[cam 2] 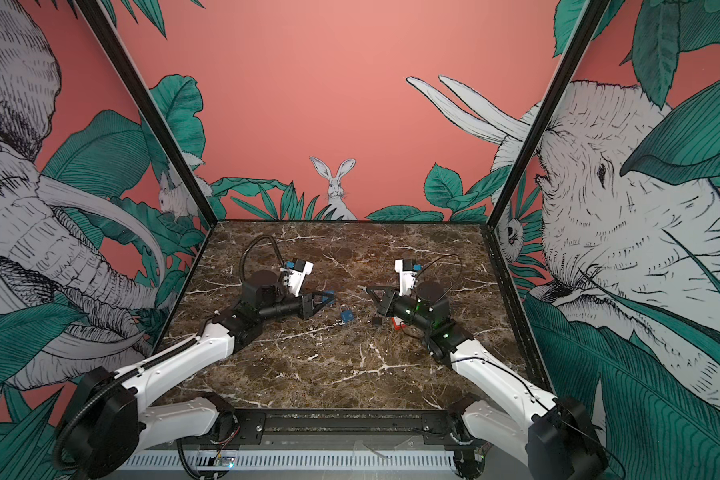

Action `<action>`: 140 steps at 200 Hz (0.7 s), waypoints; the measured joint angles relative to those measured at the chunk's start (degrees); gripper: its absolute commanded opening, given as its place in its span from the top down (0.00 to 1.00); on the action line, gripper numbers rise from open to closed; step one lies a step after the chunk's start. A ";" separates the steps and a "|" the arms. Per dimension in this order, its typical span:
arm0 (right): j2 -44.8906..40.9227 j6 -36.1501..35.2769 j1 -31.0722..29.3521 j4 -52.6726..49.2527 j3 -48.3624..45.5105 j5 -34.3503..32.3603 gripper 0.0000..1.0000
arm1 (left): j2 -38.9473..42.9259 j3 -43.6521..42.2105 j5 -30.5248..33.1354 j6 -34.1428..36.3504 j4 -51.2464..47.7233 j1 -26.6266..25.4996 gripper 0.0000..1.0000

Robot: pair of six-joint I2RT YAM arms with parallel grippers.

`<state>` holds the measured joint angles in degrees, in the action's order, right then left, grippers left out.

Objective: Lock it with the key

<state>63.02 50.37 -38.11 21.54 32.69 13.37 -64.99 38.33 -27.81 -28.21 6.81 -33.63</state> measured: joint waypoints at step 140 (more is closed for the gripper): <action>42.32 26.47 -18.88 12.17 13.11 -34.47 1.00 | 13.49 -5.97 9.70 -3.32 -8.66 0.76 1.00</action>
<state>105.34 76.84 -56.99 33.71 45.80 -21.10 -51.51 32.36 -18.11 -31.53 -1.85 -32.86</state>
